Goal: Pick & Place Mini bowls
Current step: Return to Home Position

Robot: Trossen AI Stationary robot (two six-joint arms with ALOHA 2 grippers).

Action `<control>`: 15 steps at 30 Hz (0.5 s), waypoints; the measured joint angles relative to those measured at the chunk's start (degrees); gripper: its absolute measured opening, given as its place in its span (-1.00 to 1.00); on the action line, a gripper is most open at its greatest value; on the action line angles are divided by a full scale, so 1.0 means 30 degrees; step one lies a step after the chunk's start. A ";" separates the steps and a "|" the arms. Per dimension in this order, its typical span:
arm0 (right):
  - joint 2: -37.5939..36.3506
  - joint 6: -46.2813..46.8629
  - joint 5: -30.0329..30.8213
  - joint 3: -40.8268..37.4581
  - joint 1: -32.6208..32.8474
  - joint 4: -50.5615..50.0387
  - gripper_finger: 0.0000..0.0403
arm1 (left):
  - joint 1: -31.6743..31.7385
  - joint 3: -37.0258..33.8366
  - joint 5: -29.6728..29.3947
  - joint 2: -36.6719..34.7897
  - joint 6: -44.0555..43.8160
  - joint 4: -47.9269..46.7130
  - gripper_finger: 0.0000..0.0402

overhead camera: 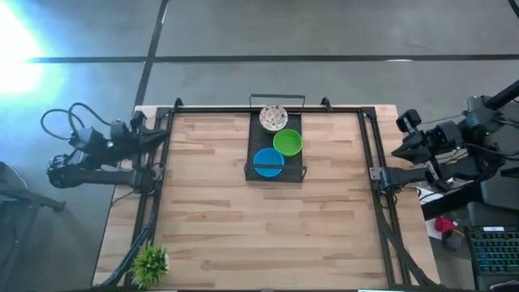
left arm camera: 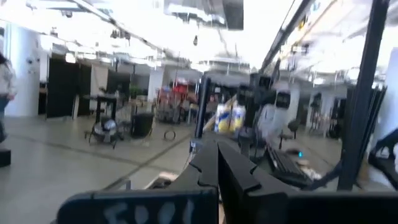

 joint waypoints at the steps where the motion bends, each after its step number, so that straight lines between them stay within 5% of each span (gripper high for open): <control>1: -0.0369 0.0009 0.0000 -0.0282 0.0000 0.0161 -0.96 | 0.0000 -0.0176 0.0003 -0.0427 0.0037 0.0082 -1.00; 15: -0.5152 0.1585 0.0573 -0.4121 -0.0007 0.1882 -0.96 | 0.0015 -0.2407 0.0076 -0.5049 0.0009 0.0176 -1.00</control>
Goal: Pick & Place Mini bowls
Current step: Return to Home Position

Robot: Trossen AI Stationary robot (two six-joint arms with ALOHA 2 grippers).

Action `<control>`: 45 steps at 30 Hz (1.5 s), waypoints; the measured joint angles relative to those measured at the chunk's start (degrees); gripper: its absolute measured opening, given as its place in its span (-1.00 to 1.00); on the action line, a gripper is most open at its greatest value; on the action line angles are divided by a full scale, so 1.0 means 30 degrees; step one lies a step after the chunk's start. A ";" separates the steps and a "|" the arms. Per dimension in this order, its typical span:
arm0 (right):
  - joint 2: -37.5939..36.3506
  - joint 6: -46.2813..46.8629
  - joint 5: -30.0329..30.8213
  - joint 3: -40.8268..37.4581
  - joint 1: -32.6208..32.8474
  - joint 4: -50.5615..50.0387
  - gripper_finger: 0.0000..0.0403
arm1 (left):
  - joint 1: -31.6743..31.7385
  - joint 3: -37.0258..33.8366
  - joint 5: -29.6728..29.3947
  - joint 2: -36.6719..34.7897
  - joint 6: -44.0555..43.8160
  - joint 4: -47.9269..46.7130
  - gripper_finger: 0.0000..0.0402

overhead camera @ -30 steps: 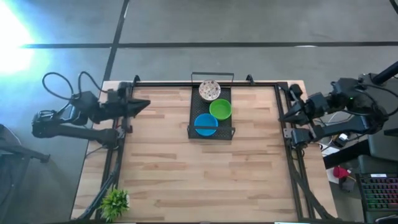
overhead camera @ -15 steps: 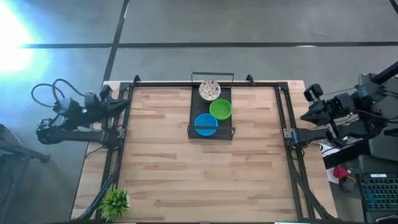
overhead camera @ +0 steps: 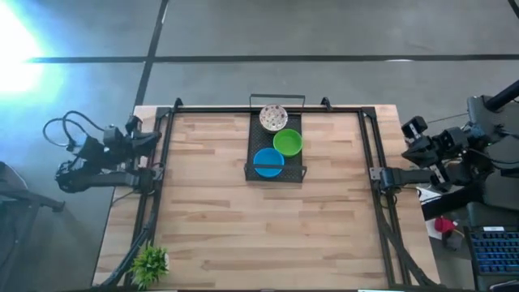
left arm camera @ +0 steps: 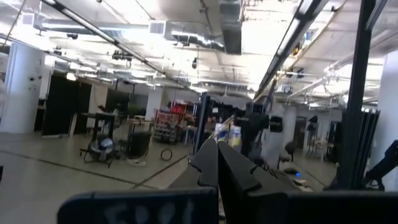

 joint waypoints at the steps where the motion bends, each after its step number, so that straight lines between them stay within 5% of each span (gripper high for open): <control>1: -0.0303 0.0115 0.0196 -0.0223 0.0000 0.0106 -0.96 | 0.0000 -0.0080 0.0001 -0.0003 0.0002 -0.0017 -1.00; 8: -0.2701 0.0426 0.0566 -0.1894 -0.0006 0.0989 -0.96 | 0.0000 -0.0233 0.0131 -0.0027 0.0191 0.0031 -1.00; 23: -0.2781 0.0265 0.0571 -0.2596 0.0007 0.1103 -0.96 | 0.0000 -0.1686 0.0193 -0.0049 0.0133 0.0728 -1.00; 45: -0.2818 -0.0527 0.0480 -0.7730 0.0007 0.4667 -0.96 | -0.0007 -0.9655 0.0197 -0.0071 0.0924 0.7520 -1.00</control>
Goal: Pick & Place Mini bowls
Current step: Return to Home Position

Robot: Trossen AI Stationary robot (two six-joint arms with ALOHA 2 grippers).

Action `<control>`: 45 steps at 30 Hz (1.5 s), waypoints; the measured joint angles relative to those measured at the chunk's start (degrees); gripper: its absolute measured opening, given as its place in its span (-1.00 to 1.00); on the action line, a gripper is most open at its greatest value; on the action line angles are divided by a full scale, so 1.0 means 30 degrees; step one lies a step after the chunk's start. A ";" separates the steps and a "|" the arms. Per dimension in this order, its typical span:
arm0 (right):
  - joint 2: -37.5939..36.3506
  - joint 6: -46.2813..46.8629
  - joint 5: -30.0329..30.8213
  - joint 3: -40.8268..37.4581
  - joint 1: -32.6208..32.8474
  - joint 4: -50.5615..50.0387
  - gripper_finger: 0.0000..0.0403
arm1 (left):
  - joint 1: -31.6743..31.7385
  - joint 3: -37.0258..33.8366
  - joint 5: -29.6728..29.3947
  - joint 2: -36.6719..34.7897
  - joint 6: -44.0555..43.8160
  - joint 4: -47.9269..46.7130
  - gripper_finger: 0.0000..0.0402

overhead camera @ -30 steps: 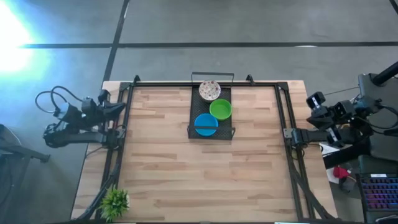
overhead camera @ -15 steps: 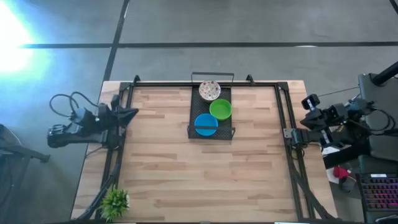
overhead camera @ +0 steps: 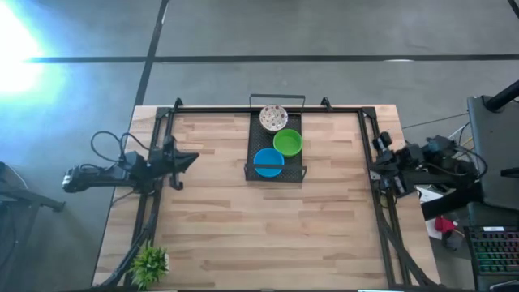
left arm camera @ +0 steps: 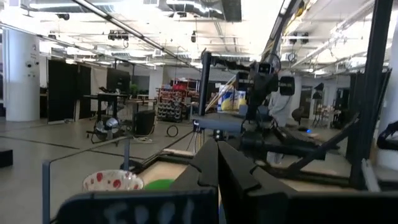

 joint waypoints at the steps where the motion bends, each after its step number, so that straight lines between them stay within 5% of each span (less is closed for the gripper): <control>1: 0.0000 0.0043 -0.0084 -0.0378 0.0000 0.0245 -0.96 | 0.0000 -0.0317 0.0007 0.0000 0.0183 0.0262 -1.00; 11: -0.0022 -0.0136 -0.0117 -0.4605 -0.0007 0.3830 -0.96 | 0.0015 -0.0579 0.0151 0.0000 0.0370 -0.1377 -1.00; 17: -0.0022 -0.0345 0.0913 -0.7329 -0.0021 0.6487 -0.96 | 0.0003 -0.0590 -0.3598 0.0000 -0.0822 -0.2301 -1.00; 21: -0.0024 0.0088 0.0951 -0.9202 -0.0015 0.8962 -0.96 | 0.0008 -0.0590 -0.4029 0.0000 -0.0899 -0.3054 -1.00; 30: -0.0022 -0.0762 0.1402 -0.9168 -0.0051 0.8215 -0.96 | 0.0007 -0.0590 -0.3846 0.0300 -0.1681 -0.3367 -1.00; 35: 0.0075 -0.0703 0.1413 -0.9171 -0.0051 0.4949 -0.96 | 0.0007 -0.0597 -0.3828 0.0444 -0.1695 -0.3424 -1.00; 45: 0.1195 0.0282 0.1562 -0.9142 -0.0044 0.5008 -0.96 | -0.0007 -0.0575 -0.3796 0.0517 -0.1709 -0.3441 -1.00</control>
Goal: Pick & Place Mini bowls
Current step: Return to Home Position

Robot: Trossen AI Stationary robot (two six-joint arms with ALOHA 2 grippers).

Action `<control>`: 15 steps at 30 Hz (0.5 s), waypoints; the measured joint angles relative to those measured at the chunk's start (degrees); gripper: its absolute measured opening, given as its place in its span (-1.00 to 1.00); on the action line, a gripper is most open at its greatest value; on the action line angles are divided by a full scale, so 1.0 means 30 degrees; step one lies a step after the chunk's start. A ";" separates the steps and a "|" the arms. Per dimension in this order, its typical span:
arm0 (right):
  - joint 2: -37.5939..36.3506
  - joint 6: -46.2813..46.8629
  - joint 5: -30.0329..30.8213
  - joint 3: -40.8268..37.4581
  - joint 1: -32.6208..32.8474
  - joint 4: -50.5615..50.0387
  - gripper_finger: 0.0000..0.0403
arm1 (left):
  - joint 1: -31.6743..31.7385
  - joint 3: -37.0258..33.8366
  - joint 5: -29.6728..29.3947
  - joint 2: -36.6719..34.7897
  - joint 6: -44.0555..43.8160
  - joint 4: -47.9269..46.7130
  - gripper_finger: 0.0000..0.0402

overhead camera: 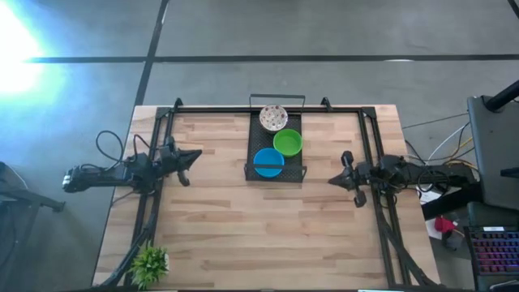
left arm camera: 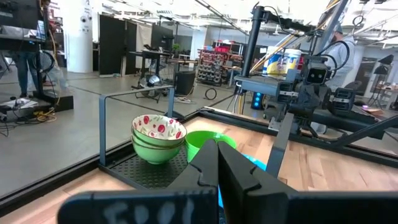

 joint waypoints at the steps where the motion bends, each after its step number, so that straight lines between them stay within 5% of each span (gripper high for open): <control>1: 0.0045 -0.0001 0.0000 0.0000 0.0000 0.0006 -0.96 | 0.0000 0.0008 0.0006 0.0000 -0.0007 -0.0020 -1.00; 15: 0.0094 0.0019 0.0007 0.0000 0.0000 0.0000 -0.96 | 0.0007 0.0044 0.0006 0.0000 -0.0015 -0.0048 -1.00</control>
